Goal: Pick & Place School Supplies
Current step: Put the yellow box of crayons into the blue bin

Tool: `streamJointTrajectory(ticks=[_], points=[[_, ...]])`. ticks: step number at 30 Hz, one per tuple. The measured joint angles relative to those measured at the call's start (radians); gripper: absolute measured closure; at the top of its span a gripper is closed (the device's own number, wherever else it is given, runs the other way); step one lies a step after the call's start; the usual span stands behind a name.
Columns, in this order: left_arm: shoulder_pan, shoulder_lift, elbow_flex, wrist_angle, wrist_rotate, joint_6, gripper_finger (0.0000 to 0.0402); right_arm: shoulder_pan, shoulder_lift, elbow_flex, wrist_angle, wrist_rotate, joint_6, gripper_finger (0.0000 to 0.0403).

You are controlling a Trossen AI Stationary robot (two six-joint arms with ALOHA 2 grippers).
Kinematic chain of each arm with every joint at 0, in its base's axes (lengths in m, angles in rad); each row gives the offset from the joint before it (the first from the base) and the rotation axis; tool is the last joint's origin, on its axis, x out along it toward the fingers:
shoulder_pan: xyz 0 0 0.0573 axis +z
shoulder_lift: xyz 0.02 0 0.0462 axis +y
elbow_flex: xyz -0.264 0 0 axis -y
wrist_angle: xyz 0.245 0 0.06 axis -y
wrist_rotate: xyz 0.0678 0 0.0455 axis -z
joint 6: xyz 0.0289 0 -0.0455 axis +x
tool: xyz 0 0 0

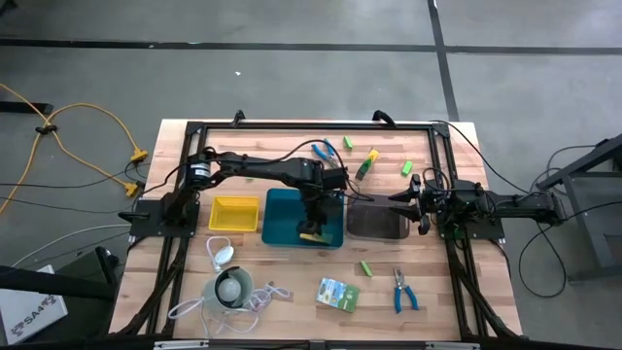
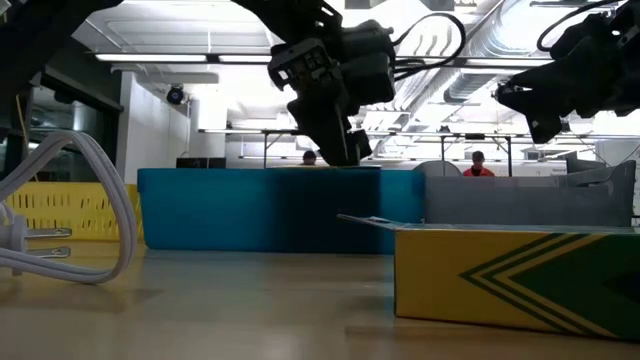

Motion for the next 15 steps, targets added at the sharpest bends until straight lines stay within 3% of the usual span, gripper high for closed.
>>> streamJointTrajectory(ticks=[15], points=[[0.000, -0.001, 0.000, 0.004, -0.066, 0.014, 0.0203, 0.000, 0.000, 0.000, 0.000, 0.000, 0.000, 0.0253]])
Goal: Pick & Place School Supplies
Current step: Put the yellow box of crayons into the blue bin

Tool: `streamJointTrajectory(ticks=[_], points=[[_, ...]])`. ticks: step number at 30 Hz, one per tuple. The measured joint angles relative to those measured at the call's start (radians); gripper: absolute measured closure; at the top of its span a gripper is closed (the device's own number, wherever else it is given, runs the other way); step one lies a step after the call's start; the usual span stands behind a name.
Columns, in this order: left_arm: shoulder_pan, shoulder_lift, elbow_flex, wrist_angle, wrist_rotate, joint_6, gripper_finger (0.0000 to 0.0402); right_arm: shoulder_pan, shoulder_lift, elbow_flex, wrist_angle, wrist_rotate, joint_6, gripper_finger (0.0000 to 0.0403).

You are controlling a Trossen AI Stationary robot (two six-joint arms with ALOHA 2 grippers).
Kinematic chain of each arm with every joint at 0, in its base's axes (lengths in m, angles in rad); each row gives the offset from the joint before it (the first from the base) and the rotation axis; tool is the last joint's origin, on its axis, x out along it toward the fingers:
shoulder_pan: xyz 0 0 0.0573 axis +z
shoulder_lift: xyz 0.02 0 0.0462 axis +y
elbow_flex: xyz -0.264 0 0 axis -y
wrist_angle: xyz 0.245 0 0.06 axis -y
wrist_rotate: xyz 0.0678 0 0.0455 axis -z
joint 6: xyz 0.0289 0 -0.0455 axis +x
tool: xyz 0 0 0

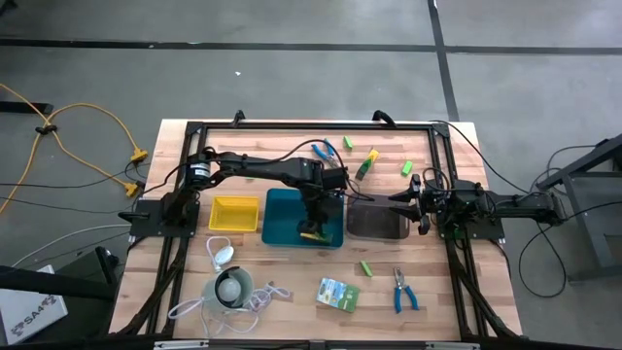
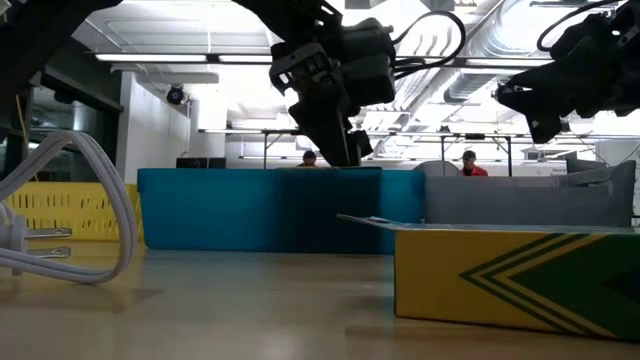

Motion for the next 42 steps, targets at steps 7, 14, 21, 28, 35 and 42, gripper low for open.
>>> streamJointTrajectory(ticks=[7, 14, 21, 28, 35, 42], points=[[-0.001, -0.004, 0.002, 0.016, -0.118, 0.064, 0.0202, 0.000, 0.000, 0.000, 0.000, 0.000, 0.000, 0.0253], [-0.019, 0.005, -0.004, 0.045, -0.286, 0.145, 0.0202, 0.000, 0.000, 0.000, 0.000, 0.000, 0.000, 0.0253], [-0.059, -0.032, -0.002, 0.048, -0.353, 0.170, 0.0202, 0.000, 0.000, 0.000, 0.000, 0.000, 0.000, 0.0253], [-0.080, -0.112, 0.000, 0.055, -0.430, 0.252, 0.0202, 0.000, 0.000, 0.000, 0.000, 0.000, 0.000, 0.0253], [0.045, -0.130, 0.000, 0.017, -0.018, 0.295, 0.0202, 0.000, 0.000, 0.000, 0.000, 0.000, 0.000, 0.0253], [0.170, -0.130, 0.001, 0.158, 0.019, 0.016, 0.0202, 0.000, 0.000, 0.000, 0.000, 0.000, 0.000, 0.0253]])
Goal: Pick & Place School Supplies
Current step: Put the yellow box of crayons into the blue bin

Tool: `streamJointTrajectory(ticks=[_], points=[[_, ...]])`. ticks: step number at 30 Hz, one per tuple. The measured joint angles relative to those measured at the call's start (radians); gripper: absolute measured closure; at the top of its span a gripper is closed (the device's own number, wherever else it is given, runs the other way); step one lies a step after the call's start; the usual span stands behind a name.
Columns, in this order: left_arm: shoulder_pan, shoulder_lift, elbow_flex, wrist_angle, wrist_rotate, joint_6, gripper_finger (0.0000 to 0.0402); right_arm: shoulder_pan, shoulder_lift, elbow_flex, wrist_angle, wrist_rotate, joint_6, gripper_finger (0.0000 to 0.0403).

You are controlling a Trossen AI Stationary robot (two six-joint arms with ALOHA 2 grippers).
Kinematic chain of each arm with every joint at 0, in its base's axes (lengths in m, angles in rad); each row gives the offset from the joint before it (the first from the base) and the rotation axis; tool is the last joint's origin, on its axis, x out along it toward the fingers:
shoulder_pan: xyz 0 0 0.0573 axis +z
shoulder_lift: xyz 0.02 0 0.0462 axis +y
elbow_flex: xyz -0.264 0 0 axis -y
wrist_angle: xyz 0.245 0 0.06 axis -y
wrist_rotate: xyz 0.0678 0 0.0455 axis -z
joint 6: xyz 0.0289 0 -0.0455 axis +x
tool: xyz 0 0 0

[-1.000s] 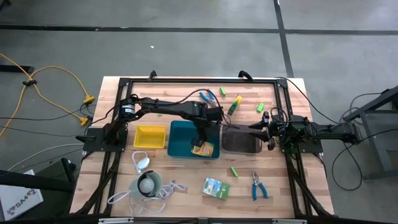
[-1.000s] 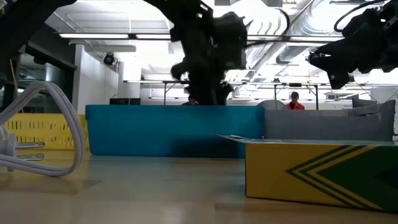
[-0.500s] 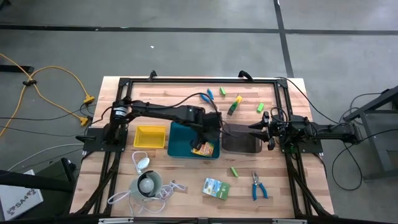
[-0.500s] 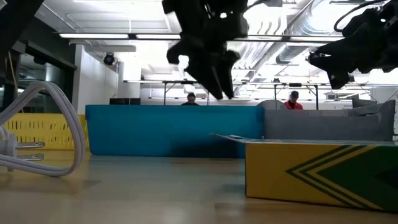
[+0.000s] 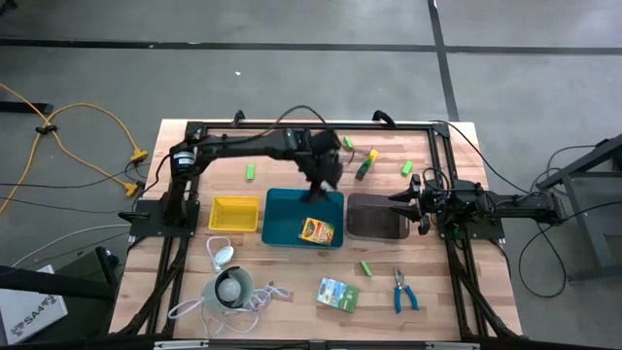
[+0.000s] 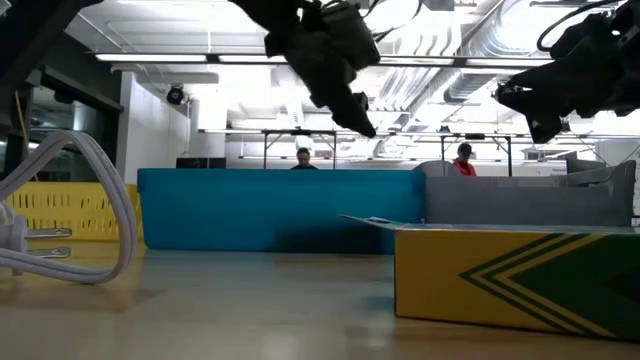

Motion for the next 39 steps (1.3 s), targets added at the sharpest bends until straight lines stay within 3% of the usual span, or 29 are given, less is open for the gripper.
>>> streamJointTrajectory(ticks=[5, 8, 16, 23, 39], points=[[0.009, 0.000, 0.000, 0.118, -0.252, -0.256, 0.0203, 0.000, 0.000, 0.000, 0.000, 0.000, 0.000, 0.0253], [-0.010, 0.000, 0.000, 0.164, -0.327, -0.326, 0.0206, 0.000, 0.000, 0.000, 0.000, 0.000, 0.000, 0.0253], [-0.026, 0.000, 0.000, 0.143, -0.325, -0.336, 0.0207, 0.000, 0.000, 0.000, 0.000, 0.000, 0.000, 0.0253], [-0.032, -0.032, 0.000, 0.094, -0.248, -0.305, 0.0207, 0.000, 0.000, 0.000, 0.000, 0.000, 0.000, 0.0253], [-0.039, -0.062, 0.001, 0.097, -0.233, -0.254, 0.0207, 0.000, 0.003, 0.000, 0.005, 0.000, 0.000, 0.0253]])
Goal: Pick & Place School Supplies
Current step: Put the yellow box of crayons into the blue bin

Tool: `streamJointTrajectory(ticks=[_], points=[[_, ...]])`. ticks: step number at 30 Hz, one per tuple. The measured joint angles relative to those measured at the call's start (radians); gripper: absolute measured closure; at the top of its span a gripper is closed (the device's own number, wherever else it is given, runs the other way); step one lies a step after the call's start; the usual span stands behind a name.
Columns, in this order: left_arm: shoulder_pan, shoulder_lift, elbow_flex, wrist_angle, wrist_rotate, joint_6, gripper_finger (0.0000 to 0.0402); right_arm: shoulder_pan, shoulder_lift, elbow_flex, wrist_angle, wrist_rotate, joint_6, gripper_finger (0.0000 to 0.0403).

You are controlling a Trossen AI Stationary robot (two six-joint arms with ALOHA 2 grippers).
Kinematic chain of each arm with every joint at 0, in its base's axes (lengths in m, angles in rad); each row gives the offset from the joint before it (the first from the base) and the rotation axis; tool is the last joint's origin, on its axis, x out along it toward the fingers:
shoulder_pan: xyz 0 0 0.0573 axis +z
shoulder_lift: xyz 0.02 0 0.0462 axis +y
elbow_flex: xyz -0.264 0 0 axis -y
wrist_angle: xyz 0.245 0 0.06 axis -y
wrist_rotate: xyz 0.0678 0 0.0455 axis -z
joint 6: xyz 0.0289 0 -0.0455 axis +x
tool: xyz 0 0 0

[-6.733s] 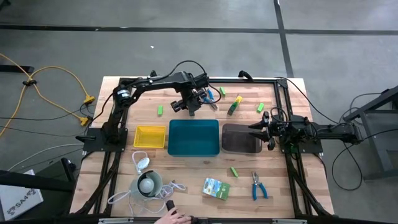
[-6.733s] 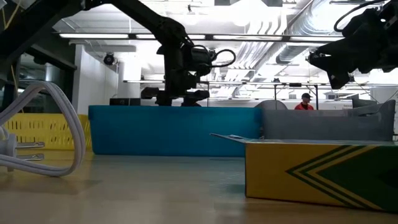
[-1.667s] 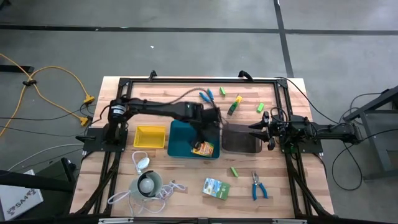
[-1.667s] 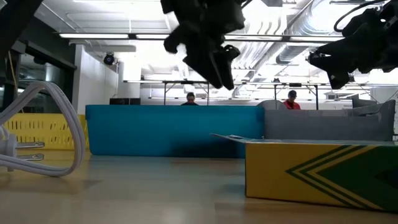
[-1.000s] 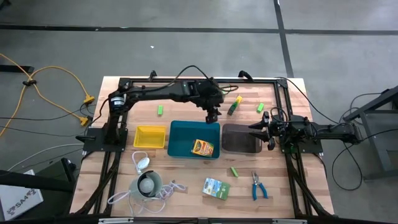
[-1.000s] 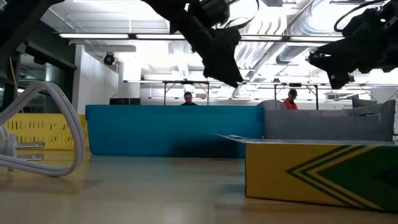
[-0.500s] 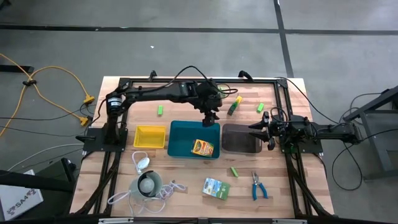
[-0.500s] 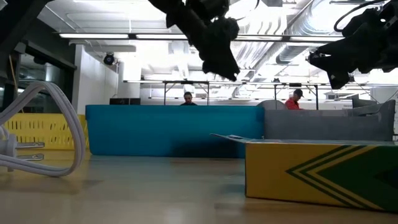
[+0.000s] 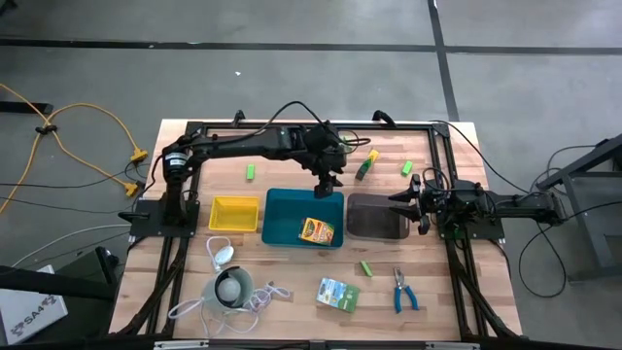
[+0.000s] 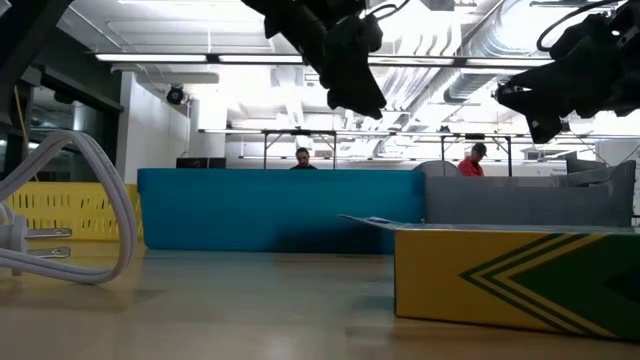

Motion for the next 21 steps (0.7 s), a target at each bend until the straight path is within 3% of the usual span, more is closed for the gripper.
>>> streamJointTrajectory(ticks=[6, 14, 21], points=[[-0.002, 0.000, 0.000, -0.053, 0.044, 0.013, 0.0207, 0.000, 0.000, 0.000, 0.012, 0.076, 0.005, 0.0253], [-0.002, -0.020, 0.000, -0.179, 0.164, 0.070, 0.0207, 0.000, 0.000, 0.000, 0.061, 0.083, -0.016, 0.0253], [0.001, -0.082, 0.000, -0.215, 0.142, 0.117, 0.0207, -0.009, 0.027, 0.010, 0.075, 0.136, -0.120, 0.0253]])
